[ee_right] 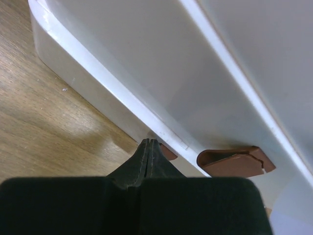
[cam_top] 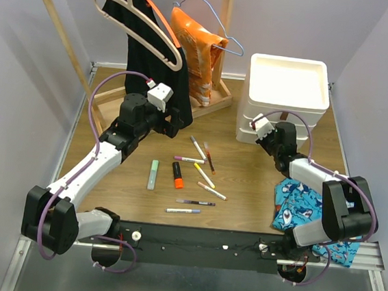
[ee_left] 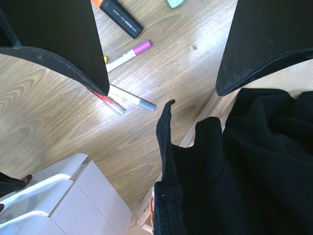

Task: Sort the stationery into containers
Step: Close the drawer in the storage box.

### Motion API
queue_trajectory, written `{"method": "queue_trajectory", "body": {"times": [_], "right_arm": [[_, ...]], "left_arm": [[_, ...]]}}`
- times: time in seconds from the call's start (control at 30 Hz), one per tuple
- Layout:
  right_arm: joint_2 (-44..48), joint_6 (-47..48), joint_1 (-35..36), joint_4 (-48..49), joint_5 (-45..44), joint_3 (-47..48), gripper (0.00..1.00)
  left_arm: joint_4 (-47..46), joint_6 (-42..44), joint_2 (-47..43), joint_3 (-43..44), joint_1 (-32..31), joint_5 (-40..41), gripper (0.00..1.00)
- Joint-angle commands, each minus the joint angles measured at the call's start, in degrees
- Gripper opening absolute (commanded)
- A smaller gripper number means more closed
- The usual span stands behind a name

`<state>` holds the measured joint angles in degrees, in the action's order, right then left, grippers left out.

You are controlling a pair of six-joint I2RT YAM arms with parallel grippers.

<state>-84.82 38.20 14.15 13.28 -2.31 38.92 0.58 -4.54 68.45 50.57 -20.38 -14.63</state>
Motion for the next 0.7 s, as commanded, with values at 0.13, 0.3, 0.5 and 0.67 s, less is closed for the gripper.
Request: {"method": "queue_trajectory", "body": {"times": [0.13,0.3,0.5,0.67], "right_arm": [[1.49,0.13,-0.18,0.18,-1.82,-0.25,0.01],[11.67,-11.19,-0.18,-20.58,0.45,5.8,0.01],[21.7,-33.78,-0.27,-39.18,7.83,12.4,0.55],[25.76,-44.6,-5.79,-41.66,17.33,15.13,0.68]], "left_arm": [[0.48,0.31,-1.12,0.15,-0.18,-0.31,0.99],[0.56,0.05,-2.79,-0.29,-0.1,-0.48,0.99],[-0.32,-0.47,-3.41,-0.82,-0.1,-0.83,0.99],[-1.81,-2.32,-2.18,0.5,-0.18,-2.33,0.99]]}}
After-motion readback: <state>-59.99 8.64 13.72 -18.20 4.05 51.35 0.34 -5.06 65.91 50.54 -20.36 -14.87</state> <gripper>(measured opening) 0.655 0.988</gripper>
